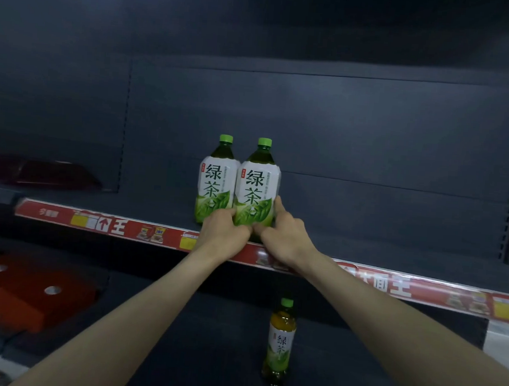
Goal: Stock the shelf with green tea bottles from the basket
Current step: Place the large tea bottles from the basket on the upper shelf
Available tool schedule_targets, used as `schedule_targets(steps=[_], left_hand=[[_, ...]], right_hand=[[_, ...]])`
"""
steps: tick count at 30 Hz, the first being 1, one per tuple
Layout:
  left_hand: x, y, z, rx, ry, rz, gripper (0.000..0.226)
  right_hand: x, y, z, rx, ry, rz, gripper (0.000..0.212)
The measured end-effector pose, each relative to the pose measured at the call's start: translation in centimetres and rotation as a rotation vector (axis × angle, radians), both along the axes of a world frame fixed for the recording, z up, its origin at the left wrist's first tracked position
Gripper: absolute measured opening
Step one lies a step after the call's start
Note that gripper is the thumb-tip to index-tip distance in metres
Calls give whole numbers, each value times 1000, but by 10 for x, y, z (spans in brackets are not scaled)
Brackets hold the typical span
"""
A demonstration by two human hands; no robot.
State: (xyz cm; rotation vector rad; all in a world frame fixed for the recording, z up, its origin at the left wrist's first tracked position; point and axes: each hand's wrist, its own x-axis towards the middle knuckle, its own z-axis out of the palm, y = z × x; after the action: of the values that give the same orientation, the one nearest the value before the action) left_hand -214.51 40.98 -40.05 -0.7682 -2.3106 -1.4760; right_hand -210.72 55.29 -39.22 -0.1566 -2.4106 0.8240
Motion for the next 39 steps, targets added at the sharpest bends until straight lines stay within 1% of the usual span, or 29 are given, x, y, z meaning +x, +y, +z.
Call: schedule_targets(steps=[2,4,7,8,13,15,17,19,21,27,32,35,39], left_hand=[[9,-2,3,10,-14,-3,21],[18,-3,5,14,6,-15,35],[33,-3,4,38,6,-38,47],[39,-2,2,50,11,-49,48],[71,3,-31,85,38,-109,33],[85,3,-53,102,28,-146,29],[102,-2,-81,68,11,-160,30],[120,-8,-113,-18,12,-174,30],[140,-15,-147,-84,-30,-187,27],[191,-30,-257,-184,-351,-176,23],[227,-49,-330,-284,-554,-116,27],[242,-59,-362,-368,-660,-59,38],[258,-72,-390,-372,-833,-22,62]], right_hand=[[3,0,0,-8,4,7,50],[9,-1,-3,-16,18,-14,44],[28,-4,-10,-46,77,-39,51],[37,-5,-14,-50,108,-38,49],[91,-6,-50,-34,282,28,19],[110,-3,-72,-68,286,31,18],[131,-1,-99,-86,265,34,23],[154,0,-129,-78,233,54,24],[177,0,-164,-81,170,70,24],[231,-11,-281,-183,-84,73,23],[273,-21,-355,-290,-266,54,27],[291,-24,-386,-318,-358,31,28],[309,-30,-415,-383,-512,28,31]])
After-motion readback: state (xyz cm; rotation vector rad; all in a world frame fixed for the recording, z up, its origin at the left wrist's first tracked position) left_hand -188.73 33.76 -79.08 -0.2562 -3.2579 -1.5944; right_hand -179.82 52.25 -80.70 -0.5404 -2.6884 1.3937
